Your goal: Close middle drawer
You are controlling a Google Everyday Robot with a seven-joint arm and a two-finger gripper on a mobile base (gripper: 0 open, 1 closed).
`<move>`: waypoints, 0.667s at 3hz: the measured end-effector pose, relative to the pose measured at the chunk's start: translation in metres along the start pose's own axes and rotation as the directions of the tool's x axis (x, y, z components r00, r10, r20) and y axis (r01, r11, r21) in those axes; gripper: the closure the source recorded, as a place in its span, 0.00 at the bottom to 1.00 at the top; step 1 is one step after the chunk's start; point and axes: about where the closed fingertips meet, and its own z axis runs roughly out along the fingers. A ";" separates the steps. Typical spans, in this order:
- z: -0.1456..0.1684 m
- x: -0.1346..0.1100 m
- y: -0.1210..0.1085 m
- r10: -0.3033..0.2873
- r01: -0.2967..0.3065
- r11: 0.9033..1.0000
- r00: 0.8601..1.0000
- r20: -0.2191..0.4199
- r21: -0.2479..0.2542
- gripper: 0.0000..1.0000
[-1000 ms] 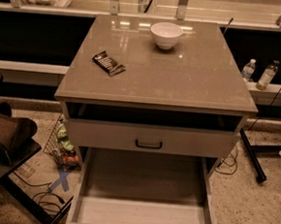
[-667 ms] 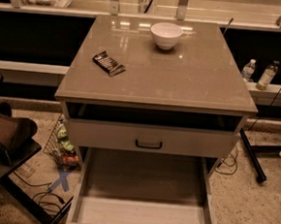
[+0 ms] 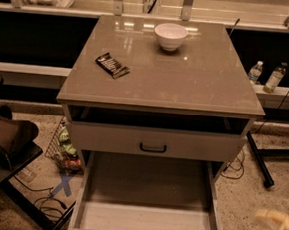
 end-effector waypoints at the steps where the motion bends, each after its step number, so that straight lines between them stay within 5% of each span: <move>1: 0.018 0.027 0.060 0.087 -0.086 0.996 0.996 0.038 -0.008 0.71; 2: 0.061 0.059 0.133 0.229 -0.227 0.973 0.964 0.133 -0.030 1.00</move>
Offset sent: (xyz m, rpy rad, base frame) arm -0.1403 0.0556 -0.1671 0.3490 0.0775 -0.2086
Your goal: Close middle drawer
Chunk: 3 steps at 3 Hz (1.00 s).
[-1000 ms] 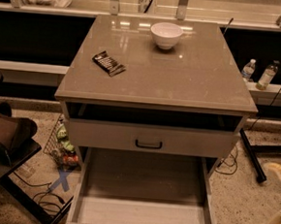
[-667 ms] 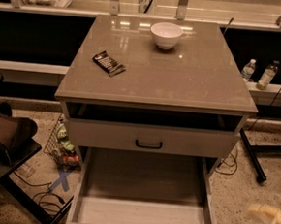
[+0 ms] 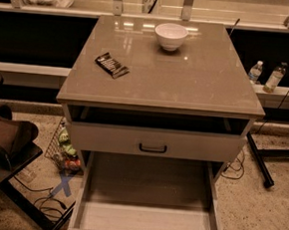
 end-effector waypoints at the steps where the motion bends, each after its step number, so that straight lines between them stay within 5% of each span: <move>1: 0.004 0.000 0.002 -0.001 0.001 1.000 1.000 -0.001 -0.006 1.00; 3: 0.089 0.031 0.016 0.019 -0.016 0.999 0.997 0.076 -0.040 1.00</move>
Offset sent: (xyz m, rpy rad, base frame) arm 0.0057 0.0539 -0.1033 0.1375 0.0059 0.0157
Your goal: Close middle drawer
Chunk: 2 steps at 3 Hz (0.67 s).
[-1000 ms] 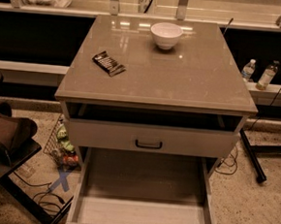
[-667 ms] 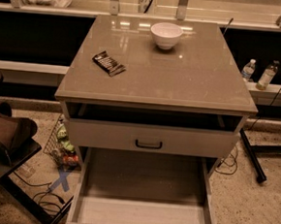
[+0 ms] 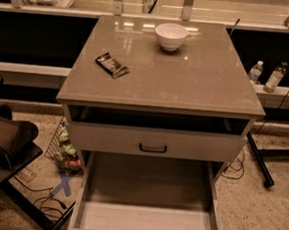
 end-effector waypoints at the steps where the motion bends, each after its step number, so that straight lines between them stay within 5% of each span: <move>1: 0.046 0.022 -0.008 0.014 -0.014 1.000 0.998 0.056 -0.006 1.00; 2: 0.084 0.035 -0.017 0.023 -0.021 1.000 0.995 0.099 -0.021 1.00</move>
Offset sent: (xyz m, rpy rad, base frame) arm 0.0661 0.0348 -0.1235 0.1527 -0.0487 0.0122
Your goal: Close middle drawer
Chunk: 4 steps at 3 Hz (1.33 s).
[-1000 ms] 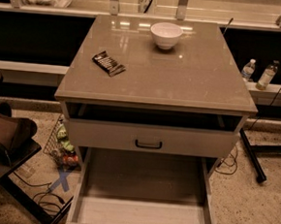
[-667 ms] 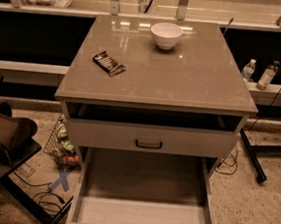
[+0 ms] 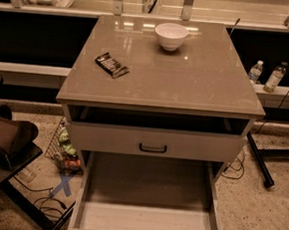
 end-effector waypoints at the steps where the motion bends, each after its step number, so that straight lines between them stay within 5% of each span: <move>1: 0.039 0.004 -0.013 -0.005 0.007 1.000 0.999 0.050 -0.025 1.00; 4: 0.075 -0.013 -0.037 -0.068 0.074 0.995 0.993 0.100 -0.060 1.00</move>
Offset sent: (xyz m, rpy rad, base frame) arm 0.0247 0.0140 -0.0213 0.0364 -0.0192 0.0222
